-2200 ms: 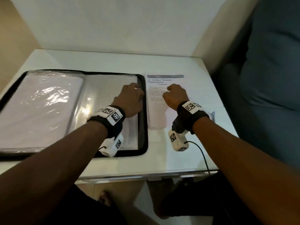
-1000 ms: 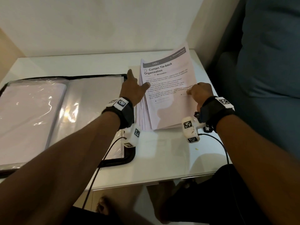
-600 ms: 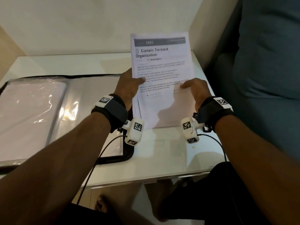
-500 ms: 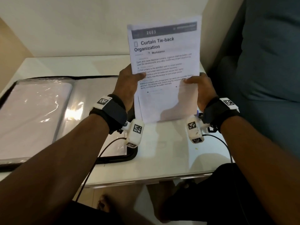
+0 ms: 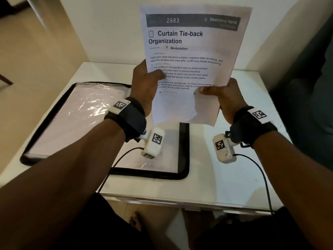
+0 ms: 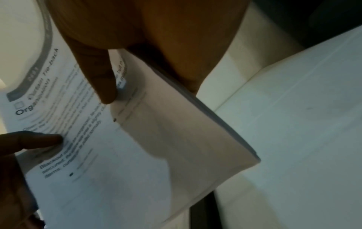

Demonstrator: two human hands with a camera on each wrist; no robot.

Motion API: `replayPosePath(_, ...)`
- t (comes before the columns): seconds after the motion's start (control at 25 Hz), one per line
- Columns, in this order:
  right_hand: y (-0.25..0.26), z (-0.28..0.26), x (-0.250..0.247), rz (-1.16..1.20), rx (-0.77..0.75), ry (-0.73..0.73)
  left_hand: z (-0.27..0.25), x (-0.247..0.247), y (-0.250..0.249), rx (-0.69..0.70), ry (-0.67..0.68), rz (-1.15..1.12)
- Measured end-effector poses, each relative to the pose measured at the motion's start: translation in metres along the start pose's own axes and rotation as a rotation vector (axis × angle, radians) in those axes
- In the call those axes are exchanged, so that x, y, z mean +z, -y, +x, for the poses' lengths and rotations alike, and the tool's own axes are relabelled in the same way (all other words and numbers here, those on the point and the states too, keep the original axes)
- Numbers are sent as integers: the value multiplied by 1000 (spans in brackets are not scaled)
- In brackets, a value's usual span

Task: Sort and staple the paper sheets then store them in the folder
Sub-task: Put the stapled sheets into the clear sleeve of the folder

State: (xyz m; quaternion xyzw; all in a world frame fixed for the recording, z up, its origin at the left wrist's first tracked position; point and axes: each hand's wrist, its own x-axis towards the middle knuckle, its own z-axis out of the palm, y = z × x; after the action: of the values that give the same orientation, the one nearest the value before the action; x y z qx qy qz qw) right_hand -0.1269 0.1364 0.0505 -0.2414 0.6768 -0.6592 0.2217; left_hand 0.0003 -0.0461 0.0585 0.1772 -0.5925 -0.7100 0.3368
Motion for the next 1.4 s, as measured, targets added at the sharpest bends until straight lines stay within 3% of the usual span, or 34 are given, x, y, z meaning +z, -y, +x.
replayPosePath(0.12,-8,15,21,-127,-66,-56,16,-25,5,12,5,125)
replayPosePath(0.2,-10,27,26,-179,-85,-121,31,-44,14,-103,31,242)
replayPosePath(0.28,-10,41,27,-132,-89,-208,45,-67,26,-199,79,571)
replayPosePath(0.4,-14,68,23,2,-26,-387,51,-94,53,-212,325,1283)
replayPosePath(0.48,-15,87,23,82,31,-443,50,-102,70,-145,428,1395)
replayPosePath(0.6,-19,109,35,98,52,-464,50,-107,82,-39,394,1452)
replayPosePath(0.68,-14,116,49,103,61,-430,59,-109,84,-66,373,1459)
replayPosePath(0.84,-10,143,71,118,26,-426,78,-105,80,-132,478,1524)
replayPosePath(1.08,-8,182,104,63,-29,-332,89,-97,82,-19,514,1518)
replayPosePath(1.28,-17,212,124,149,7,-272,90,-96,72,-26,489,1095)
replayPosePath(1.4,-21,216,140,181,21,-286,91,-99,68,57,382,916)
